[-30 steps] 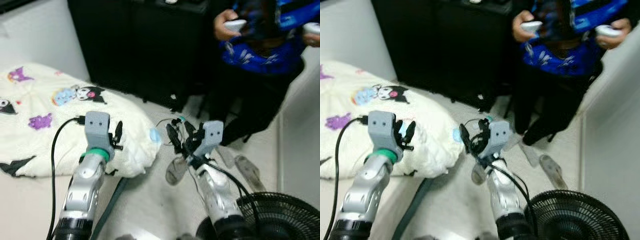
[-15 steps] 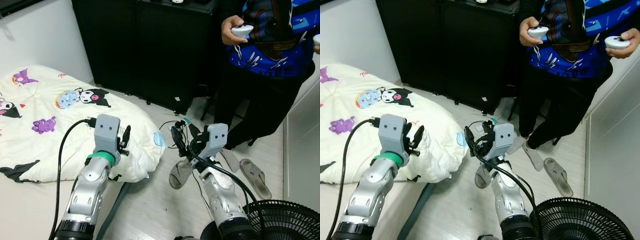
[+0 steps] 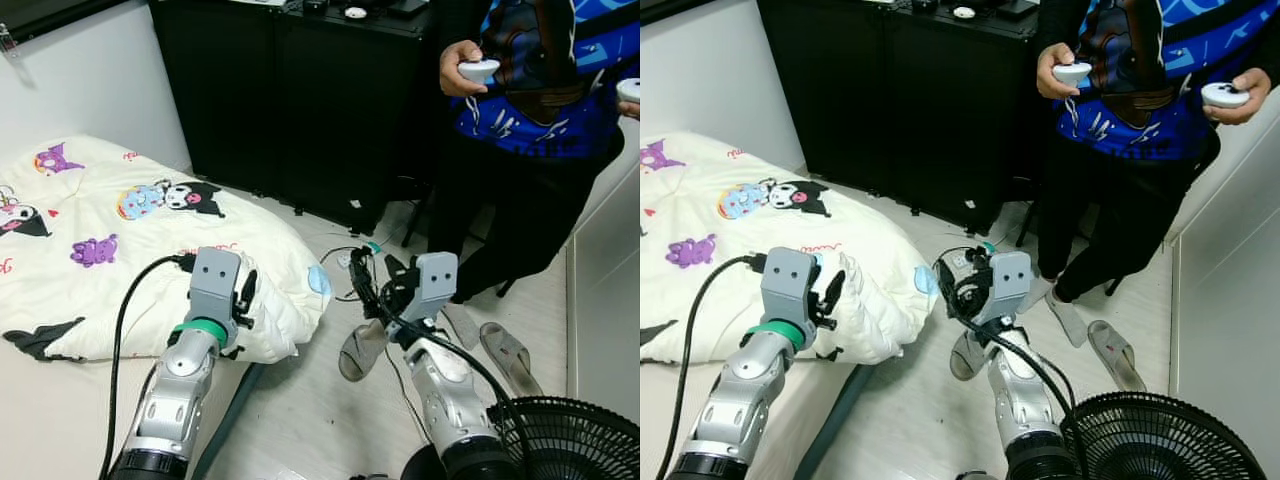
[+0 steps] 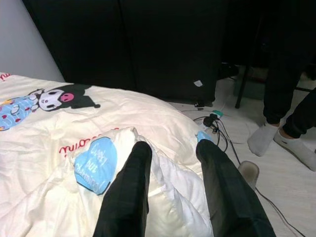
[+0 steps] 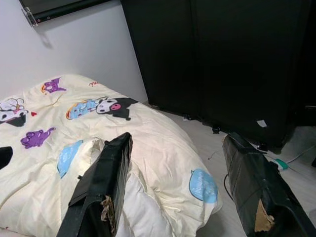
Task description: Clean up the room
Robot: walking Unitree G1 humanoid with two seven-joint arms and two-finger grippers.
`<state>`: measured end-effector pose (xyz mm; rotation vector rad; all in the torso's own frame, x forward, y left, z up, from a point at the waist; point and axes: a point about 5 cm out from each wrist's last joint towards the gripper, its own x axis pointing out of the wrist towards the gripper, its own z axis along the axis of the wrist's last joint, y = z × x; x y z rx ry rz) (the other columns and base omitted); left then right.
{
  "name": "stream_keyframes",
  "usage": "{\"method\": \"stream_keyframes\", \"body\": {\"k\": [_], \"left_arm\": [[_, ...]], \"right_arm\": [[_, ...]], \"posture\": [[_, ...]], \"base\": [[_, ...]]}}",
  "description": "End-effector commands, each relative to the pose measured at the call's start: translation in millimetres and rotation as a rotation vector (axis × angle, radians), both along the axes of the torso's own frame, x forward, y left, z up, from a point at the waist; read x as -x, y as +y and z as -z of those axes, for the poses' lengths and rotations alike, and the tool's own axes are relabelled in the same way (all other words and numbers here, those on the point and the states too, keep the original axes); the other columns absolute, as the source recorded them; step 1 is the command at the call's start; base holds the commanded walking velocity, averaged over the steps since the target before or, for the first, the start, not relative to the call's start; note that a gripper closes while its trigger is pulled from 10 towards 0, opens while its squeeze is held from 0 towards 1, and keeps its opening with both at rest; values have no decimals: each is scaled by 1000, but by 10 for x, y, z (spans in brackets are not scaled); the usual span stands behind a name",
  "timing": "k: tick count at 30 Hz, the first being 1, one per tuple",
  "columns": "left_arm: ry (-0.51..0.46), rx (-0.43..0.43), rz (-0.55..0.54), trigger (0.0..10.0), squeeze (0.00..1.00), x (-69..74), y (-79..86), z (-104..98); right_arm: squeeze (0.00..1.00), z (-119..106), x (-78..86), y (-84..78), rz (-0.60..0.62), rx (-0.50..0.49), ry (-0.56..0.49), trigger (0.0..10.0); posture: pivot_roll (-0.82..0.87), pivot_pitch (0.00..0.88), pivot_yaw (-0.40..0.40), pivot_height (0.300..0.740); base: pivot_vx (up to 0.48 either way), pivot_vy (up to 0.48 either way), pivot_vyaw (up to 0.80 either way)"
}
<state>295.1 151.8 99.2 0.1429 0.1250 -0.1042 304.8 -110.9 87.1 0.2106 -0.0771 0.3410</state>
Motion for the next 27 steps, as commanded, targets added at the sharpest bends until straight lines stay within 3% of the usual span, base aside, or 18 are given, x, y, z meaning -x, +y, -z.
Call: {"method": "stream_keyframes", "body": {"k": [1,27], "left_arm": [[17,6,-4,10000,0,9,3,53],[-7,5,0,10000,0,-13,-20,22]], "right_arm": [[0,30,12,-17,6,4,8,10000],[0,32,3,-51,24,4,7,10000]], "posture": [[-6,0,34,694],[-3,0,36,604]], "base": [[0,0,0],[0,0,0]]}}
